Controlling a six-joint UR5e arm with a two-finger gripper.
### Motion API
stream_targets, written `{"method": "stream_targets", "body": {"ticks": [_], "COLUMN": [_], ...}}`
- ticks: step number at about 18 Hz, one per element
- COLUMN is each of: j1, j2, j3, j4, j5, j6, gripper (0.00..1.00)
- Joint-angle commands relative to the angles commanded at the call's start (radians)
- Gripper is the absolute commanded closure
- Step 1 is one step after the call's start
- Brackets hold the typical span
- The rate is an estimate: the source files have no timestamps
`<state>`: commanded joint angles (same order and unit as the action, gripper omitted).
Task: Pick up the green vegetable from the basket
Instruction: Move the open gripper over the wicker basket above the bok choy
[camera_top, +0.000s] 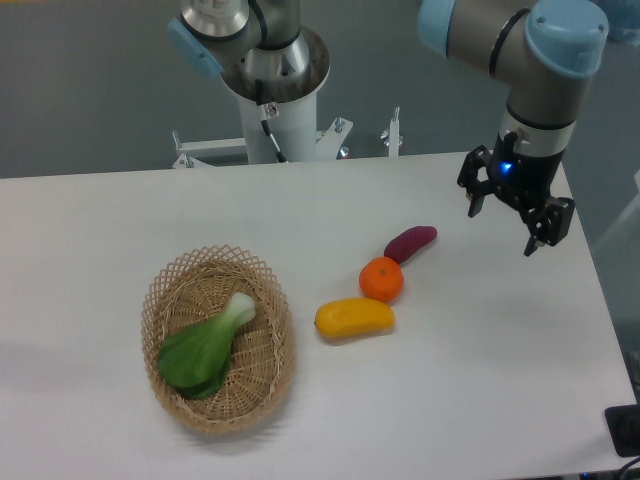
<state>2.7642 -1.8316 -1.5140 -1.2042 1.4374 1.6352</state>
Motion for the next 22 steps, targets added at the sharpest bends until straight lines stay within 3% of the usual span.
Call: {"method": "stream_targets", "body": {"ticks": [7,11,13,18,22], "j1": [-0.003,-0.058,-0.122,-0.288,-0.414], "j2": [0.024,0.052,0.054,0.057,0.026], "j3": [-0.041,-0.095,-0.124,-0.205,-0.224], "j4": [0.005,0.027,0.078,0.124,0.196], "j5": [-0.009,-0.014,-0.012,-0.012,-0.003], "j6": [-0.014,-0.165,-0.289,-0.527,-0.722], "gripper": [0.00,0.00,0.00,0.00,0.00]}}
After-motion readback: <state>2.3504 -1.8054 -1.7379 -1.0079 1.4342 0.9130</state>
